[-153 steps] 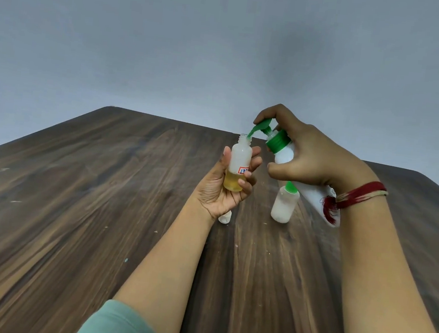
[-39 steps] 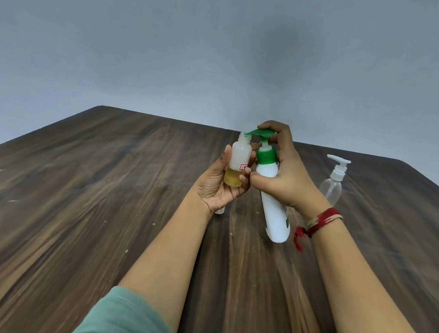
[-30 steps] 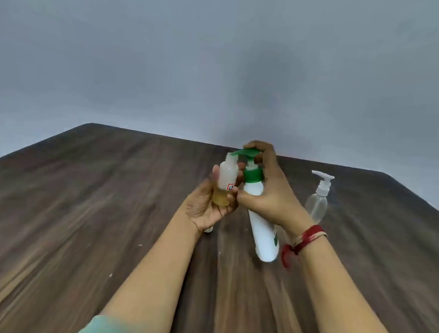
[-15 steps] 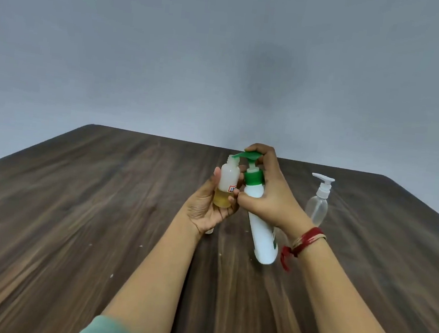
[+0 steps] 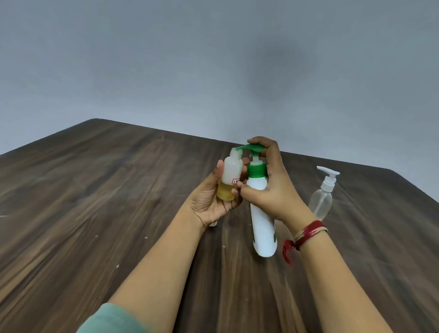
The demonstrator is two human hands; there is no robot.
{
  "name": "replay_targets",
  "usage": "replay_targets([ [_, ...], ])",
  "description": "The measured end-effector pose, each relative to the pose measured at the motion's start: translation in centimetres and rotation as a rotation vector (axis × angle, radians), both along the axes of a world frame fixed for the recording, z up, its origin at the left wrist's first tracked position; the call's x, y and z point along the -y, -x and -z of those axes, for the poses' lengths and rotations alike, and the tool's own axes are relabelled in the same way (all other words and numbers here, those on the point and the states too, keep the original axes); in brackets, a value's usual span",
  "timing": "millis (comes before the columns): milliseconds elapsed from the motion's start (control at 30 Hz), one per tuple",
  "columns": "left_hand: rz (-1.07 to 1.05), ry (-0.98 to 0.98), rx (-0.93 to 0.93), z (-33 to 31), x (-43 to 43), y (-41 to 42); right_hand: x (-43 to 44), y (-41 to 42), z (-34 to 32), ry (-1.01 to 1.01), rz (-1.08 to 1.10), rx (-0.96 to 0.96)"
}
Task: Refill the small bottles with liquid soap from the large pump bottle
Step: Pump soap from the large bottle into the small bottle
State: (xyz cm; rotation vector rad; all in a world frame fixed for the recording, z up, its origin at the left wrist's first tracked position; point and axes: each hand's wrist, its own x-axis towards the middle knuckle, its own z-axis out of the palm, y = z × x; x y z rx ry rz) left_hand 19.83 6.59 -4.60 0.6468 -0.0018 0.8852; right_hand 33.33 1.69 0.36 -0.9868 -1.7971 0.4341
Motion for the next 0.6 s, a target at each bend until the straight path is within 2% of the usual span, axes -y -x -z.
replay_targets([
  [300, -0.015, -0.035, -0.063, 0.55, -0.76, 0.06, -0.31, 0.35, 0.67, 0.007, 0.069, -0.013],
  [600, 0.006, -0.027, -0.024, 0.46, -0.55, 0.08, -0.18, 0.65, 0.45, 0.014, 0.079, -0.036],
])
